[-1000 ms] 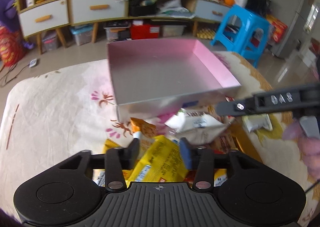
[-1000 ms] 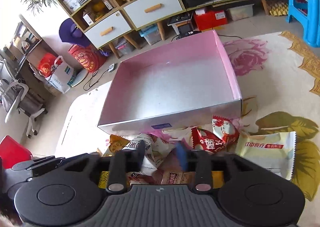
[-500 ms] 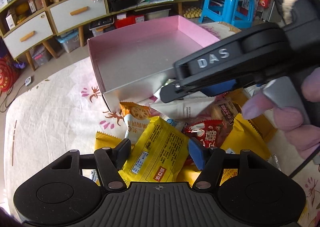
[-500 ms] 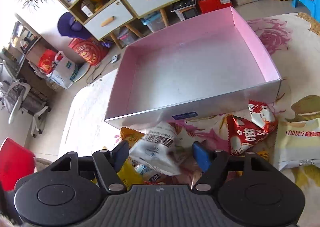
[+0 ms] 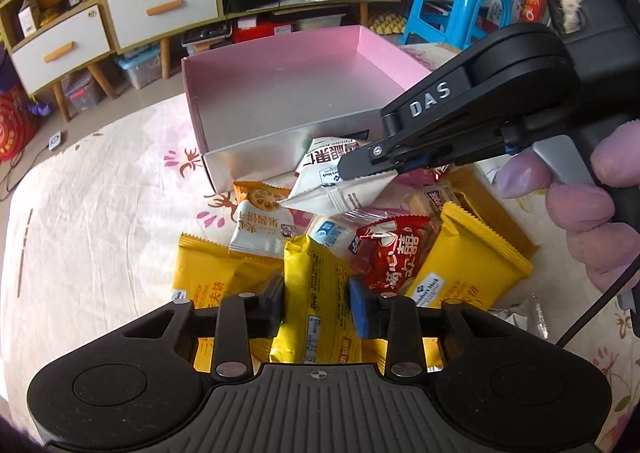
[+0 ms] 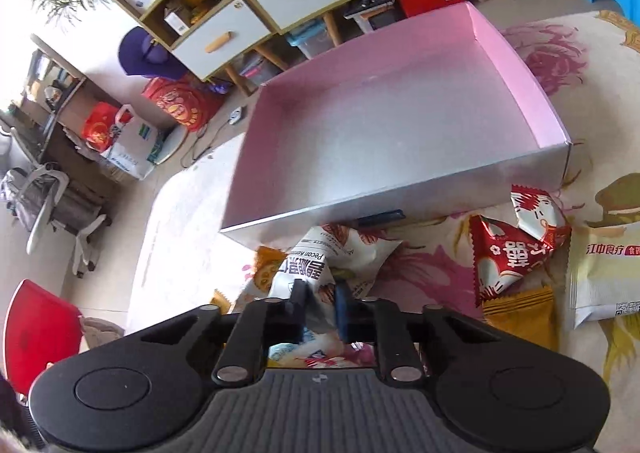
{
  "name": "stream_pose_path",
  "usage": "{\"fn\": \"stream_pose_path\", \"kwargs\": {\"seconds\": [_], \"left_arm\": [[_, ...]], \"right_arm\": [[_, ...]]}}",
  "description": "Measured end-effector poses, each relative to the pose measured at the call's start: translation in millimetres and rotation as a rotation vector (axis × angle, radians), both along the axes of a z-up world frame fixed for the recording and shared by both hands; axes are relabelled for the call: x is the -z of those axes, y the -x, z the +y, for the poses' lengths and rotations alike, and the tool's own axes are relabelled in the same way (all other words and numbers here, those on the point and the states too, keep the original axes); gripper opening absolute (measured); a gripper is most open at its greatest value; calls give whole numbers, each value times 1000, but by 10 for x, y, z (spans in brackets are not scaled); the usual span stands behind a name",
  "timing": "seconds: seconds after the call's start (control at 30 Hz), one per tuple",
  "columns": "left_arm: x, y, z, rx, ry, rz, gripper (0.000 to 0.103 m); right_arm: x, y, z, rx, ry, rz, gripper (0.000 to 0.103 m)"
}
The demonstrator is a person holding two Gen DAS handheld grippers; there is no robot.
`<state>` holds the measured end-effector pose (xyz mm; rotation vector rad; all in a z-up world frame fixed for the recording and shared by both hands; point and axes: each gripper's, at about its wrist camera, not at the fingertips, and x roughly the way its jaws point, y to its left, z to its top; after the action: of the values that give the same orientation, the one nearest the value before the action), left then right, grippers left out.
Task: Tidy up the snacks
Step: 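Close the left tool on the yellow cake while the right tool grasps the white packet, then carry both snacks over the pink box and open both tools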
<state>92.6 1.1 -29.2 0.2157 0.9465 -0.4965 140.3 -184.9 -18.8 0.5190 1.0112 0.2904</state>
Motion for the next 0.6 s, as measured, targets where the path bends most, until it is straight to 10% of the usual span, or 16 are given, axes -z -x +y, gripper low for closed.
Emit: {"fn": "stream_pose_path", "kwargs": {"seconds": [0.6], "left_arm": [[-291,-4,166,-85,132,-34,17]], "right_arm": [[-392,173,-212,4,-61,-83,0]]}}
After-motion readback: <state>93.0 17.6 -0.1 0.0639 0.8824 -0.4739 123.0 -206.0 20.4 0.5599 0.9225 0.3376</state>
